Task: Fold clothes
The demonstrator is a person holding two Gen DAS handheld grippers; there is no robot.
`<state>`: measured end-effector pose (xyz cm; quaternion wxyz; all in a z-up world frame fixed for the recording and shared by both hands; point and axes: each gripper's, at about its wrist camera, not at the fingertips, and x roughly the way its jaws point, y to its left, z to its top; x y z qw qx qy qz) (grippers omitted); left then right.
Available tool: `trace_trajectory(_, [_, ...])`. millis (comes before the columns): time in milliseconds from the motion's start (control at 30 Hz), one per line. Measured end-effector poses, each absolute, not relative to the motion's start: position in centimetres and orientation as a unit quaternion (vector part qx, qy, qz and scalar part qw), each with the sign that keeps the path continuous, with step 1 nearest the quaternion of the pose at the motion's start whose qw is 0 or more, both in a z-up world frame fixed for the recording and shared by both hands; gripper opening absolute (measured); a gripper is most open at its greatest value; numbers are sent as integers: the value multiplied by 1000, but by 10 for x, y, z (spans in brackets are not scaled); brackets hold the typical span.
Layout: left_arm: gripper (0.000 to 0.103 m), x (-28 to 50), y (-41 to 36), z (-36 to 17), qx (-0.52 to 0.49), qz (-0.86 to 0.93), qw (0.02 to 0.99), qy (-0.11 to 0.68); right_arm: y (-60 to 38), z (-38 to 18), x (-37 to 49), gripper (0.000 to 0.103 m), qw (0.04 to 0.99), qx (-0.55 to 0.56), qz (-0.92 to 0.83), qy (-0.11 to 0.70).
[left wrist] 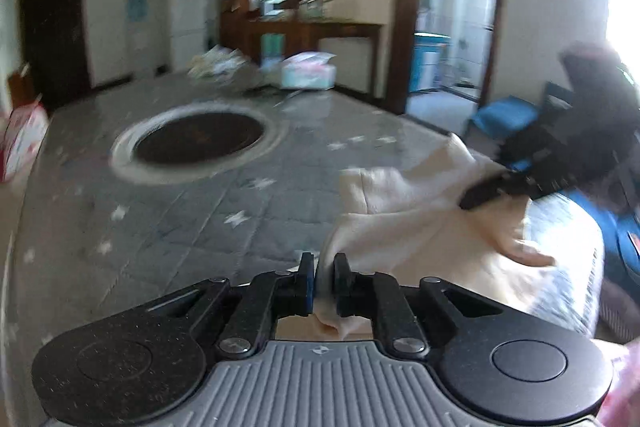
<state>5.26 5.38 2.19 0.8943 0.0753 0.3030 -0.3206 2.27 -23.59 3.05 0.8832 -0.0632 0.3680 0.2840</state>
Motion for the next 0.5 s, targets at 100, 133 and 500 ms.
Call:
trace_trajectory(100, [22,68,62,12,53,-269,907,319,-243,16,31,30,893,-44,258,366])
trace_trajectory(133, [26,68,70,11,37,-257,912,319,-247,15,30,34,897,-38,249,363])
trace_trajectory(500, [39,5,111,8,-86,-263,906,321,-277,26,-17,51,931,3,185,315])
